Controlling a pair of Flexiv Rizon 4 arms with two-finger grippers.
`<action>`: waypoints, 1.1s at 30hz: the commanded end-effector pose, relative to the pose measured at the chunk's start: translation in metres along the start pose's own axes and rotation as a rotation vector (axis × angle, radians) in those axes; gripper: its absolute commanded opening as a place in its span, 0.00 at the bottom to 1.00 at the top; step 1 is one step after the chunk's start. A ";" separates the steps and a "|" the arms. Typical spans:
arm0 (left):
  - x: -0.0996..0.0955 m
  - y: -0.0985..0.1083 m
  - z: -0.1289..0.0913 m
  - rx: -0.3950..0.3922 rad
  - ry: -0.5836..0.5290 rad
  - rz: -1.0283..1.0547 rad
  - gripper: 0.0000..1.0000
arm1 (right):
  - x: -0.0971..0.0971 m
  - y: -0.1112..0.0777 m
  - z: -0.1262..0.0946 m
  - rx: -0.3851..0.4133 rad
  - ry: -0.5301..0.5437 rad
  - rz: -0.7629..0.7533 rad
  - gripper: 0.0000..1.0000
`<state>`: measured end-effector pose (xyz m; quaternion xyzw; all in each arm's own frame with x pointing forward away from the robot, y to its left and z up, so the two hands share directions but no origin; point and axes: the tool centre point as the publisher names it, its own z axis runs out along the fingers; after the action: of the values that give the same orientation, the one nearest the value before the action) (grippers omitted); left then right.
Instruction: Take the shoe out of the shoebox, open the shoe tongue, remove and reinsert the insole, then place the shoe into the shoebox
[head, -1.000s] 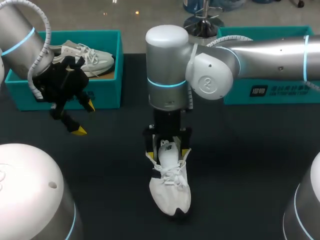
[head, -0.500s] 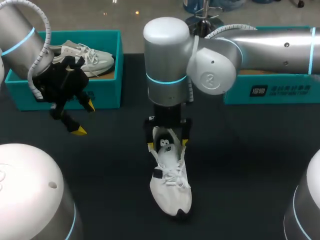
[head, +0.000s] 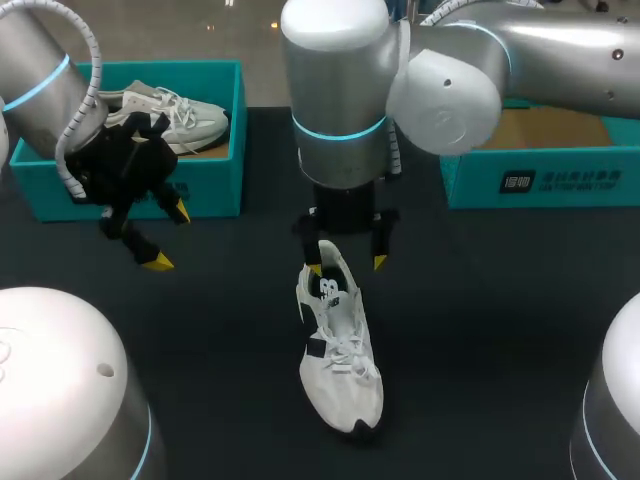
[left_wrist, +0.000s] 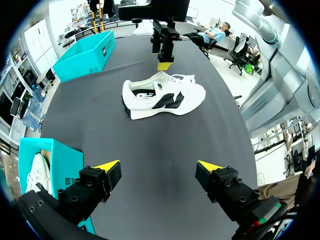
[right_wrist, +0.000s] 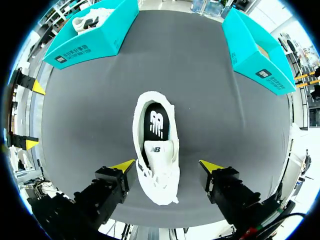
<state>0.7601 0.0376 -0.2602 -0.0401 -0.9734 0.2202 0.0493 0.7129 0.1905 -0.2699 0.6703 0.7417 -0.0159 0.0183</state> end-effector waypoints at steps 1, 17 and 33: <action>0.000 0.000 0.000 -0.002 0.000 0.000 1.00 | -0.004 -0.021 0.009 0.009 0.025 0.006 0.00; 0.000 0.000 0.000 -0.002 0.000 0.000 1.00 | 0.008 -0.031 0.065 0.085 0.071 0.024 0.00; 0.000 0.000 0.000 -0.002 0.000 0.000 1.00 | 0.017 -0.010 0.088 0.045 0.052 -0.005 0.00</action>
<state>0.7601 0.0376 -0.2602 -0.0400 -0.9734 0.2202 0.0493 0.7050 0.1979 -0.3673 0.6678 0.7435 -0.0159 -0.0301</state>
